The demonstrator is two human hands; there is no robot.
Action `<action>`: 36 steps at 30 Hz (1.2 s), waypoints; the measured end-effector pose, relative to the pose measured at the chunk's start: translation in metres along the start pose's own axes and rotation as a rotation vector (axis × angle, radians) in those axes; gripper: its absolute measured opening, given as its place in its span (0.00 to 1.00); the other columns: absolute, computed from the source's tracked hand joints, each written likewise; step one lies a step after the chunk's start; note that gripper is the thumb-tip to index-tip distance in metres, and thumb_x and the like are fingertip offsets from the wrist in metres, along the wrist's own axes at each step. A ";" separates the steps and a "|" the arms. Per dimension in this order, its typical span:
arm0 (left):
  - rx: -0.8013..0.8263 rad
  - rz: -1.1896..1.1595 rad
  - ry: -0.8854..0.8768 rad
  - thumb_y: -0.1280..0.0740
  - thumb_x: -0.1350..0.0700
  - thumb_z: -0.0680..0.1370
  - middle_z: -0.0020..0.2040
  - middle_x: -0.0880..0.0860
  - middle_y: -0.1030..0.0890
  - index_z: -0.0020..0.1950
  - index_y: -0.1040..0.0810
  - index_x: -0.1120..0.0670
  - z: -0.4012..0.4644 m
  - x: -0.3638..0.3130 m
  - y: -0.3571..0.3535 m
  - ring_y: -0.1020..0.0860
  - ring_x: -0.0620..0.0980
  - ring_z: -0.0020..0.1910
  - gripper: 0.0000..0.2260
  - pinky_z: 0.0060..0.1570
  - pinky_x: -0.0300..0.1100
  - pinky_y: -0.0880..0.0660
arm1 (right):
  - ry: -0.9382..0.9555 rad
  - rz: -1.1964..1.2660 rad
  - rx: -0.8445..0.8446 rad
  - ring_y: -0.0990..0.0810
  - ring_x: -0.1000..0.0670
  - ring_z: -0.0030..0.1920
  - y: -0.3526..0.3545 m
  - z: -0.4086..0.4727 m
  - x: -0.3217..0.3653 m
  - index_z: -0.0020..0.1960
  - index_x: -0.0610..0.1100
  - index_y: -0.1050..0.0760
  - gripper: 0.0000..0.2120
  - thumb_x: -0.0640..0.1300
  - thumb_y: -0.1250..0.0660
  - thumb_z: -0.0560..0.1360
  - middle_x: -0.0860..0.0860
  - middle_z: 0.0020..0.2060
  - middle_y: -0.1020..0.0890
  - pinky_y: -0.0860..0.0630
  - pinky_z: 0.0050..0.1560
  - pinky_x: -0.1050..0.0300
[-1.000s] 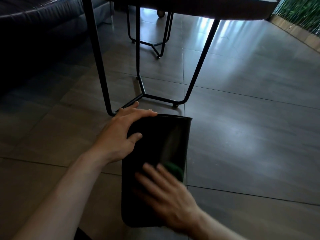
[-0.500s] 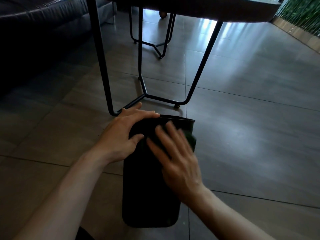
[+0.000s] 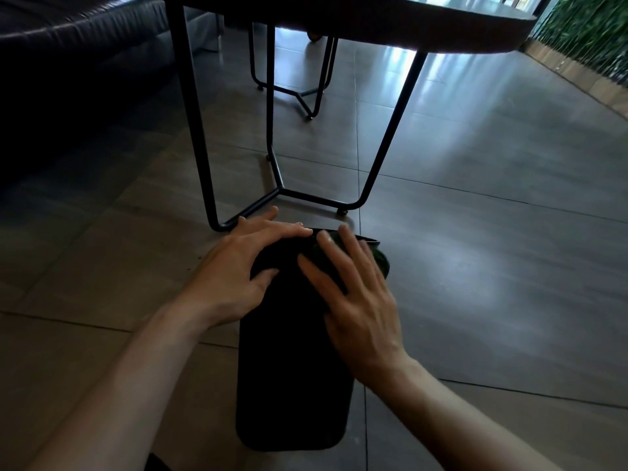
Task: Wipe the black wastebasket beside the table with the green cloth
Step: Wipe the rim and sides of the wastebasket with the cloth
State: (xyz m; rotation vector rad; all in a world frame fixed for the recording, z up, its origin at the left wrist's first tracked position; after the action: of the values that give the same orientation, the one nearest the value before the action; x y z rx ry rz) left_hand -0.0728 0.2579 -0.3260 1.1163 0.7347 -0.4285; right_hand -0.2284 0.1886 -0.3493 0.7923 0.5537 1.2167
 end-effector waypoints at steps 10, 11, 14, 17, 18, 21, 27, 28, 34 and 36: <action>-0.005 -0.027 0.057 0.29 0.67 0.75 0.75 0.42 0.30 0.69 0.28 0.33 -0.004 -0.003 0.002 0.46 0.36 0.79 0.34 0.79 0.55 0.46 | 0.438 -0.113 0.206 0.41 0.36 0.81 -0.015 -0.089 0.039 0.77 0.50 0.30 0.18 0.45 0.40 0.87 0.44 0.79 0.31 0.35 0.78 0.40; -0.004 -0.023 0.060 0.29 0.67 0.75 0.75 0.43 0.31 0.69 0.29 0.34 -0.004 -0.003 0.002 0.46 0.36 0.79 0.33 0.79 0.55 0.46 | 0.282 -0.050 0.146 0.41 0.37 0.81 -0.007 -0.064 0.025 0.77 0.49 0.30 0.19 0.46 0.40 0.87 0.43 0.79 0.33 0.35 0.78 0.38; 0.008 -0.017 0.071 0.29 0.65 0.75 0.76 0.43 0.32 0.70 0.30 0.32 -0.002 -0.002 0.000 0.46 0.38 0.79 0.33 0.79 0.57 0.45 | -0.090 0.026 0.006 0.45 0.38 0.82 0.011 -0.008 -0.012 0.78 0.49 0.32 0.22 0.49 0.39 0.85 0.43 0.80 0.37 0.31 0.73 0.32; -0.010 -0.041 0.084 0.29 0.67 0.75 0.76 0.43 0.32 0.69 0.29 0.32 -0.001 0.001 0.001 0.46 0.38 0.79 0.34 0.78 0.57 0.44 | -0.190 0.042 -0.026 0.47 0.38 0.83 0.004 -0.001 -0.008 0.78 0.49 0.32 0.22 0.48 0.39 0.85 0.43 0.80 0.37 0.29 0.72 0.31; -0.015 -0.047 0.085 0.29 0.67 0.75 0.76 0.43 0.32 0.68 0.28 0.32 -0.001 0.002 0.001 0.46 0.37 0.79 0.34 0.78 0.56 0.44 | -0.122 0.039 -0.017 0.46 0.38 0.83 -0.001 -0.011 0.004 0.77 0.49 0.31 0.20 0.49 0.41 0.86 0.43 0.80 0.36 0.32 0.74 0.32; -0.006 -0.030 0.096 0.28 0.66 0.75 0.77 0.43 0.33 0.68 0.28 0.31 -0.002 0.003 0.000 0.46 0.38 0.79 0.34 0.79 0.55 0.44 | 0.292 -0.007 0.130 0.41 0.37 0.81 -0.023 -0.068 0.051 0.74 0.49 0.26 0.16 0.45 0.38 0.86 0.44 0.78 0.30 0.36 0.78 0.39; -0.009 -0.038 0.119 0.28 0.64 0.75 0.76 0.41 0.33 0.68 0.30 0.29 -0.003 0.006 0.001 0.46 0.39 0.80 0.34 0.78 0.56 0.43 | 0.063 0.045 0.144 0.41 0.38 0.82 -0.002 -0.072 0.006 0.75 0.52 0.27 0.22 0.43 0.31 0.82 0.45 0.80 0.35 0.28 0.72 0.36; -0.014 -0.038 0.108 0.28 0.65 0.75 0.76 0.41 0.33 0.68 0.29 0.29 -0.002 0.005 0.001 0.45 0.37 0.79 0.34 0.78 0.55 0.43 | -0.107 0.083 0.087 0.43 0.38 0.82 0.005 -0.054 -0.012 0.75 0.52 0.27 0.25 0.41 0.29 0.80 0.45 0.81 0.36 0.26 0.70 0.34; -0.024 -0.019 0.066 0.29 0.68 0.74 0.74 0.42 0.30 0.68 0.27 0.32 0.001 0.002 -0.001 0.44 0.34 0.78 0.34 0.80 0.50 0.48 | -0.005 0.020 0.050 0.46 0.37 0.83 -0.003 -0.011 0.010 0.75 0.47 0.28 0.20 0.48 0.35 0.84 0.42 0.80 0.35 0.37 0.78 0.34; -0.025 -0.009 0.069 0.28 0.67 0.74 0.75 0.44 0.30 0.67 0.27 0.32 0.001 0.002 0.000 0.45 0.35 0.78 0.34 0.80 0.47 0.51 | 0.203 0.002 0.117 0.43 0.37 0.82 -0.017 -0.042 0.040 0.73 0.46 0.25 0.18 0.45 0.33 0.84 0.42 0.78 0.31 0.39 0.80 0.38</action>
State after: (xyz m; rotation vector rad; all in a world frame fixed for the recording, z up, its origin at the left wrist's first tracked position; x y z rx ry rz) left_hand -0.0711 0.2571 -0.3272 1.1094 0.8032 -0.3890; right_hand -0.2389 0.2347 -0.3871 0.7719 0.7965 1.2839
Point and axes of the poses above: each hand's wrist, its own z-axis towards the middle knuckle, its own y-axis out of the back of the hand, x = y × z, the point moved 7 cm from there along z, towards the middle knuckle
